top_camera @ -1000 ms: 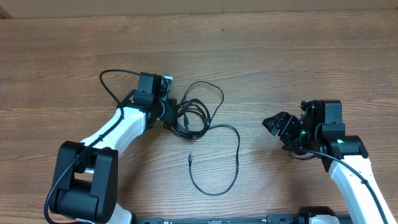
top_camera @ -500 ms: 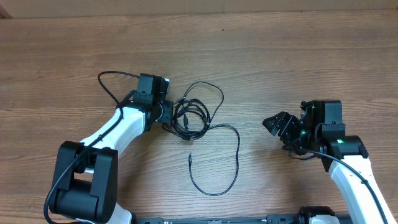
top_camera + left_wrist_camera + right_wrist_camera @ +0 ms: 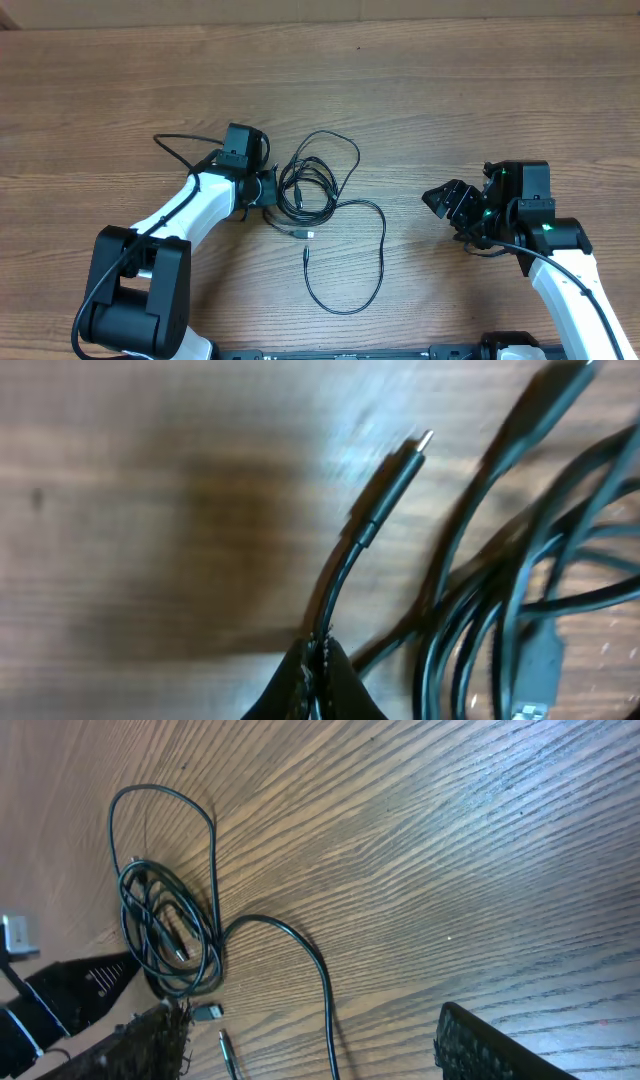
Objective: Untangle cables
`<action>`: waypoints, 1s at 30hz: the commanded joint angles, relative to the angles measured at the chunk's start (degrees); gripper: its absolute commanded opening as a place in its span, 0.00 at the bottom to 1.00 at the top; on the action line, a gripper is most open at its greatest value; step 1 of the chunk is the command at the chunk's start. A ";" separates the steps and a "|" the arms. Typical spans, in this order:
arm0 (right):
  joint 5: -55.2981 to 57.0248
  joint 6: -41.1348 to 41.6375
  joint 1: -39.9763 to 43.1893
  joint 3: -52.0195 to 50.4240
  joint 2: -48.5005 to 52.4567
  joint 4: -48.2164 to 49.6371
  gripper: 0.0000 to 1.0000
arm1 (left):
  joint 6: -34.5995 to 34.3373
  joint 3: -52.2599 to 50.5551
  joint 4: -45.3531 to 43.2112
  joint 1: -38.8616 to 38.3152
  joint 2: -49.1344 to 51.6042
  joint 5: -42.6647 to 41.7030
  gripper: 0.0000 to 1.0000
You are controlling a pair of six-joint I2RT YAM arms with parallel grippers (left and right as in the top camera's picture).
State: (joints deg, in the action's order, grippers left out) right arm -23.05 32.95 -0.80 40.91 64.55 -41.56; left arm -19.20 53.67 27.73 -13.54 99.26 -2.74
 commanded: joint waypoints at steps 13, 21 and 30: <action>0.55 -0.44 -0.17 -0.46 -0.13 0.26 0.77 | -17.59 0.52 17.57 -0.37 -1.55 4.81 0.04; 0.55 -0.44 -0.17 -0.46 -0.13 0.24 0.78 | -19.17 0.50 20.98 -0.26 -1.84 9.53 0.04; 2.03 -0.39 -0.17 -0.46 -0.13 0.72 0.81 | -16.92 0.90 25.03 0.87 -10.23 16.31 0.04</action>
State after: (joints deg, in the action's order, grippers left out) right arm -22.59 32.95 -0.80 40.91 64.55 -41.30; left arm -38.46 53.82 52.31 -13.08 93.86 9.76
